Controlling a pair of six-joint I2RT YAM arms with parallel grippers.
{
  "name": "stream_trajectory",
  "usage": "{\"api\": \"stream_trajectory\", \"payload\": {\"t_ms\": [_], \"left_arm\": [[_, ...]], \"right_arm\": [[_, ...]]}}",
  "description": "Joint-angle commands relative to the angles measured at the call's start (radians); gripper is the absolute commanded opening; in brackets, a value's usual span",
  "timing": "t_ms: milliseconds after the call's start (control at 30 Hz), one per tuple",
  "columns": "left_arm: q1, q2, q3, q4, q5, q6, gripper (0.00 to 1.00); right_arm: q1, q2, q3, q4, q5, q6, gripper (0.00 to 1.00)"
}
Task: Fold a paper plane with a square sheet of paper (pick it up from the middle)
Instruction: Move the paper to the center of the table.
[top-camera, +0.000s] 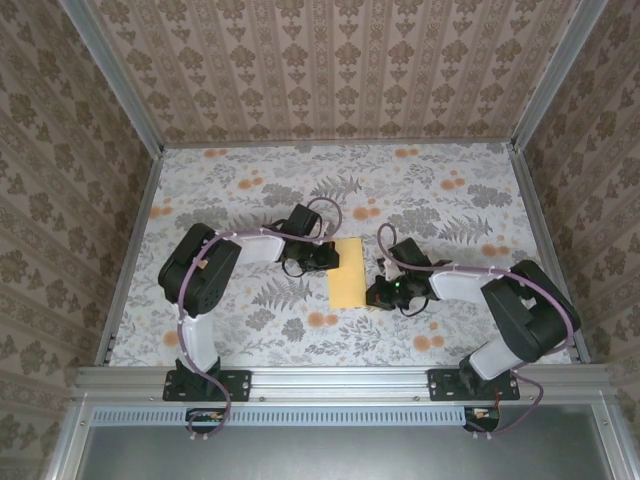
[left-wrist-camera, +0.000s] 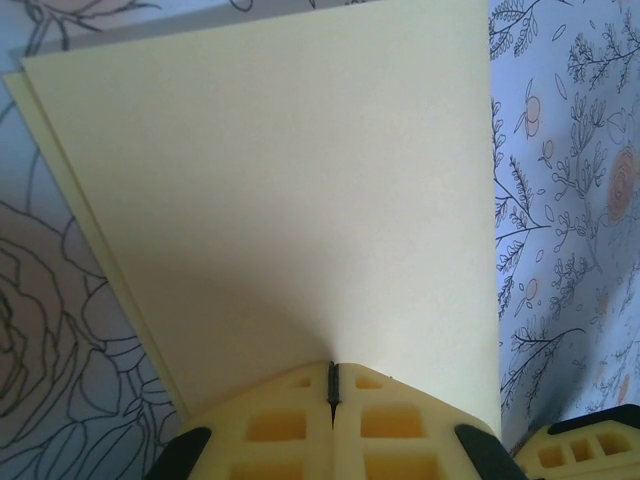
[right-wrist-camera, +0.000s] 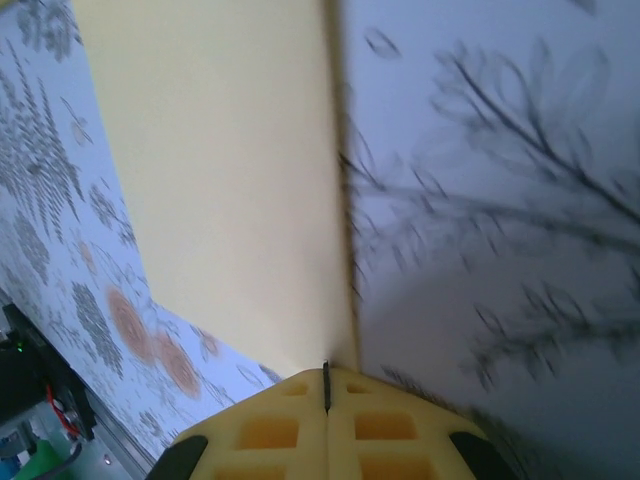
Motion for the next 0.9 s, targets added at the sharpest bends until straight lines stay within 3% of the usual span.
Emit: {"api": "stream_trajectory", "payload": {"t_ms": [0,233,500,867], "left_arm": [[0.041,0.071,-0.1,-0.263,-0.186,0.001,0.0],[0.1,-0.069,-0.179,-0.23,-0.19,-0.054,0.0],[0.109,-0.237,-0.173,-0.09,-0.064,-0.102,0.0],[0.105,-0.126,-0.034,0.012,0.065,-0.059,0.04]], "right_arm": [[-0.005,-0.06,-0.026,-0.176,0.071,-0.023,0.0],[0.01,-0.135,0.115,-0.141,0.092,-0.009,0.0],[0.078,0.124,0.312,0.015,0.051,0.059,0.0],[0.101,0.341,0.43,0.085,0.031,0.126,0.0]]}}
